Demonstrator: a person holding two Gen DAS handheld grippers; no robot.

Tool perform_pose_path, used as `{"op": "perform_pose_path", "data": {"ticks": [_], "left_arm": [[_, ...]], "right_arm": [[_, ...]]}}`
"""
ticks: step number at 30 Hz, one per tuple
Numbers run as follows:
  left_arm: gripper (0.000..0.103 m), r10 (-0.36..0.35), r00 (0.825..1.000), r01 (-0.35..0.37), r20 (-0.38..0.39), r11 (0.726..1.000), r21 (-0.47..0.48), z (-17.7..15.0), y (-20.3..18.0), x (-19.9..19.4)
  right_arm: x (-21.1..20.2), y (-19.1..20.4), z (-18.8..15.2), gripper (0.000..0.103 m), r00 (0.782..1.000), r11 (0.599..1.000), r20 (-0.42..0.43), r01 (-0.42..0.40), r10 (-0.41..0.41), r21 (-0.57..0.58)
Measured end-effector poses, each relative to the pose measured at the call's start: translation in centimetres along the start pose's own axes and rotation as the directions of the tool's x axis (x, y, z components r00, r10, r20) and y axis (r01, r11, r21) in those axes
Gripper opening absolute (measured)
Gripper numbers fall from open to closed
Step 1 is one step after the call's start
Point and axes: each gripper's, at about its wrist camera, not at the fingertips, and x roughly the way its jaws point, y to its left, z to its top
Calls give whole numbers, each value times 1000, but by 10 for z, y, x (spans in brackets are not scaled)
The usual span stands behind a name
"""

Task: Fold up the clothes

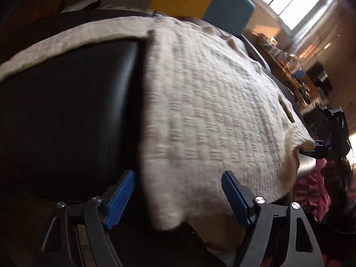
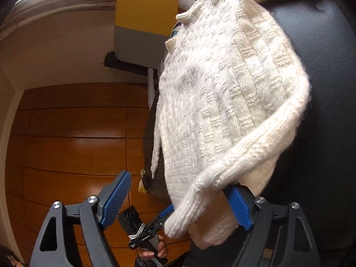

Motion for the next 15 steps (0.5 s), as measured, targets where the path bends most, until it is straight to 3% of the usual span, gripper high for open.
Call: {"op": "perform_pose_path", "data": {"ticks": [3, 9, 15], "left_arm": [[81, -19, 999, 19, -25, 1000, -15, -7, 10, 3], [82, -159, 987, 154, -28, 982, -113, -13, 26, 1], [87, -243, 969, 245, 36, 953, -178, -7, 31, 4]], "right_arm": [[12, 0, 5, 85, 999, 999, -5, 37, -37, 7], [8, -21, -2, 84, 996, 996, 16, 87, -87, 37], [4, -26, 3, 84, 997, 997, 20, 77, -77, 32]]}}
